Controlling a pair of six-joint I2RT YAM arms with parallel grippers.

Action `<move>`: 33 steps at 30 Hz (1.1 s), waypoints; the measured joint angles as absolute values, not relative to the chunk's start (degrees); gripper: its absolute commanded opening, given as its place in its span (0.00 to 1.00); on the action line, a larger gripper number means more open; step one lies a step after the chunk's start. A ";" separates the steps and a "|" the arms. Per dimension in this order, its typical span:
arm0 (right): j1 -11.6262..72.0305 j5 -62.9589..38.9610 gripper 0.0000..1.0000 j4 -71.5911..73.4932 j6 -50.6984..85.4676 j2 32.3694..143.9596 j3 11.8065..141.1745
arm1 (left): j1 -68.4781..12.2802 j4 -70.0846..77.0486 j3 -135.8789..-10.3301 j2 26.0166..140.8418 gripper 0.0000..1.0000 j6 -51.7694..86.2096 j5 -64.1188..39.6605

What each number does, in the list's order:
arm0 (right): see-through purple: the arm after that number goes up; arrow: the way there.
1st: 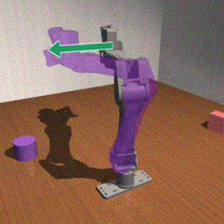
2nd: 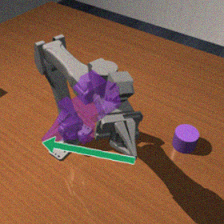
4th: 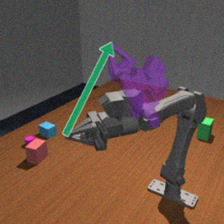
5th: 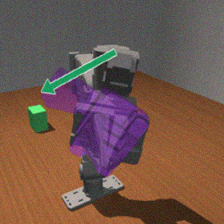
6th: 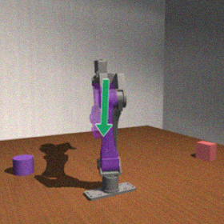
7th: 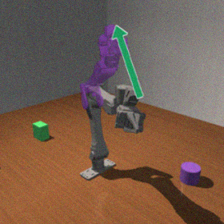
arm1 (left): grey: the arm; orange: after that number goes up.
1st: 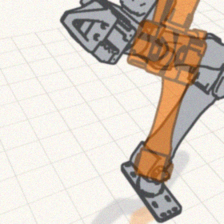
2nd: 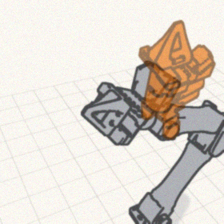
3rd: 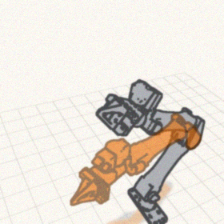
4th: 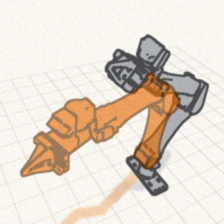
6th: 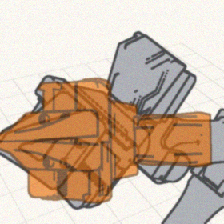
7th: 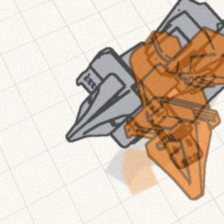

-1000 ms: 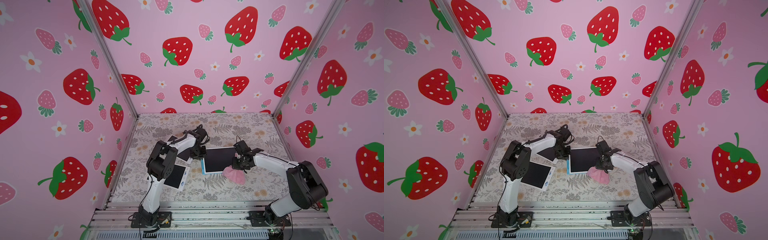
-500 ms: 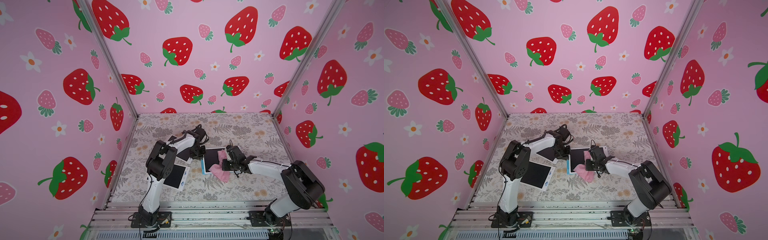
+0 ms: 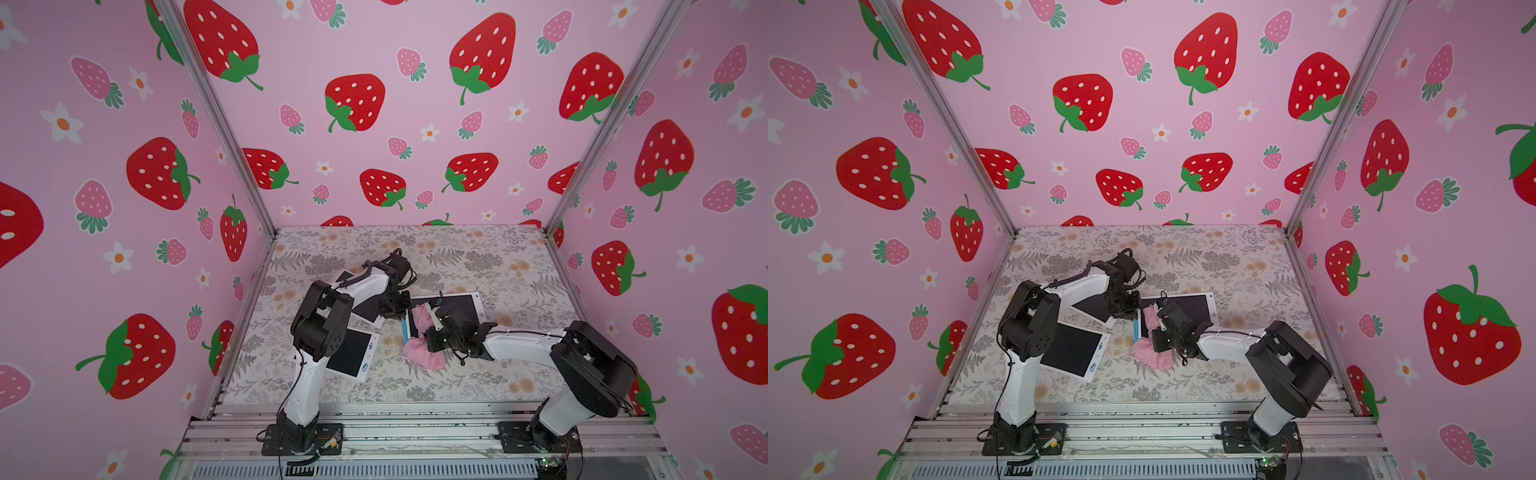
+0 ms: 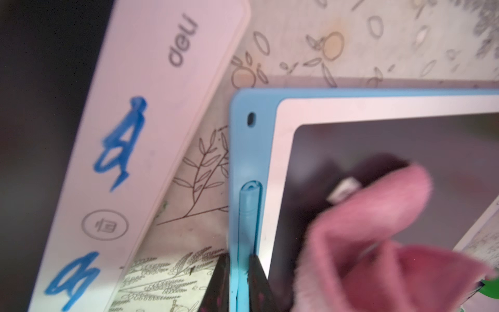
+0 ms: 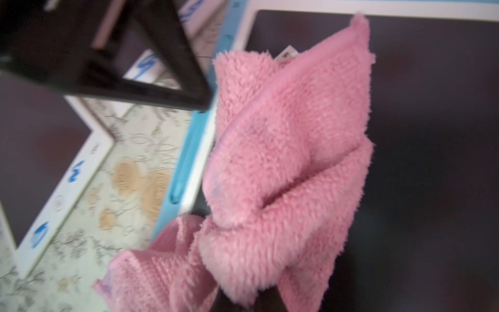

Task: Wipe the drawing tablet
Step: Wipe the dirt from the drawing tablet.

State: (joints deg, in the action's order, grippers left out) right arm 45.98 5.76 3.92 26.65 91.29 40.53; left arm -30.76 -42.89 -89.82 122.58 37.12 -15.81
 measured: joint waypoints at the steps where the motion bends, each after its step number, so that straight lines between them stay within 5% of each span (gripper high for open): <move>1: 45.56 5.72 0.00 4.19 26.26 91.11 40.49 | -30.74 -42.87 -89.80 122.58 0.14 37.12 -15.92; 10: 49.58 8.56 0.00 4.56 24.84 94.48 44.71 | -30.63 -42.78 -89.69 122.54 0.14 37.15 -16.12; 18: 35.59 15.86 0.00 1.23 24.21 86.98 37.60 | -30.59 -42.48 -89.43 122.39 0.13 37.15 -16.19; 26: 50.24 17.41 0.00 2.39 22.76 98.63 50.54 | -30.52 -42.50 -89.49 122.39 0.13 37.12 -16.23; 33: 33.17 18.20 0.00 2.61 23.14 91.55 40.56 | -30.41 -42.52 -89.49 122.39 0.13 37.12 -16.56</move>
